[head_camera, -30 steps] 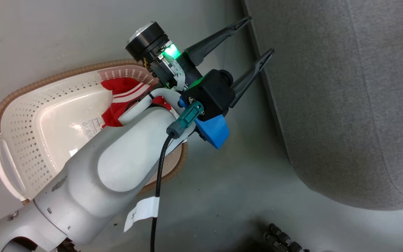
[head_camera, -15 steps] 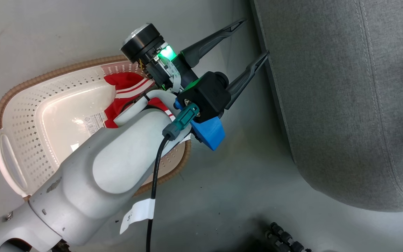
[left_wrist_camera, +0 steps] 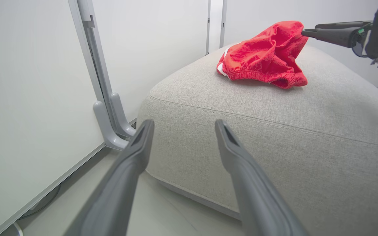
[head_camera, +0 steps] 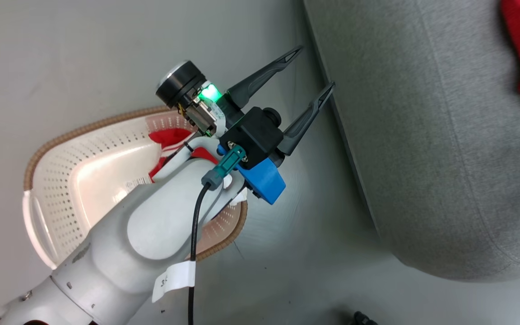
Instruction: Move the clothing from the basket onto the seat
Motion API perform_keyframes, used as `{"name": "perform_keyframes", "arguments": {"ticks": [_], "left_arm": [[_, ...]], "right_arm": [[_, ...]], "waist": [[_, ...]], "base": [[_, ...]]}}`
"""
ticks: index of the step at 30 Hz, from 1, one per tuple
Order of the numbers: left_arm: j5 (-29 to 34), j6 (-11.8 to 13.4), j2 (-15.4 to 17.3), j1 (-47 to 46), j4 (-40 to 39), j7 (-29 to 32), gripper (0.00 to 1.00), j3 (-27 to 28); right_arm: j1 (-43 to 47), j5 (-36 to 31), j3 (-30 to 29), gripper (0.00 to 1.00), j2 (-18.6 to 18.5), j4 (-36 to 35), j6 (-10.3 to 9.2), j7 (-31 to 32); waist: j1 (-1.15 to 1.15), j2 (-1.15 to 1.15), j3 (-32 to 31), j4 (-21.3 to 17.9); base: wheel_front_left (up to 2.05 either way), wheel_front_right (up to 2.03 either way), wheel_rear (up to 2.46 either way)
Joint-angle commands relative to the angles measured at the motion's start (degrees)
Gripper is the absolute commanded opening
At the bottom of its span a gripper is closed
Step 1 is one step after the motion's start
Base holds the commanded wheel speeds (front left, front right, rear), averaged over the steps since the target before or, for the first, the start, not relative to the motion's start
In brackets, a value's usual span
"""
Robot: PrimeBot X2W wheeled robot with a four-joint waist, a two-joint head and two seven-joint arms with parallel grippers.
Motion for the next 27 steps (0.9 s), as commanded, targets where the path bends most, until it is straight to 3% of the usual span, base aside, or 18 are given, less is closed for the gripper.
{"name": "perform_keyframes", "arguments": {"ticks": [1, 5, 13, 27], "left_arm": [[-0.5, 0.2, -0.5, 0.9, 0.4, -0.5, 1.00, 0.5], [-2.1, 1.0, -1.2, 3.6, 1.8, -0.9, 1.00, 2.3], [-3.9, 2.9, -1.3, 12.1, -0.2, -1.0, 1.00, 10.5], [-1.1, 3.3, -3.8, 25.9, -3.9, -1.0, 1.00, 28.1]], "right_arm": [[2.5, -0.7, 0.1, 1.00, 0.2, -1.2, 0.01, 0.0], [7.7, -2.4, 1.3, 1.00, 0.7, -5.8, 0.00, 0.0], [12.8, -3.2, 10.6, 1.00, 0.0, -13.1, 0.01, 0.0], [18.8, -2.7, 24.3, 1.00, 1.3, -17.4, 0.01, 0.0]], "waist": [[0.00, 0.00, -4.0, 0.1], [0.00, 0.00, -9.3, 1.0], [0.00, 0.00, -18.6, 4.0], [0.00, 0.00, -29.3, 14.2]], "base": [[0.00, 0.00, 0.00], [0.00, 0.00, 0.00], [0.00, 0.00, 0.00], [0.00, 0.00, 0.00]]}}
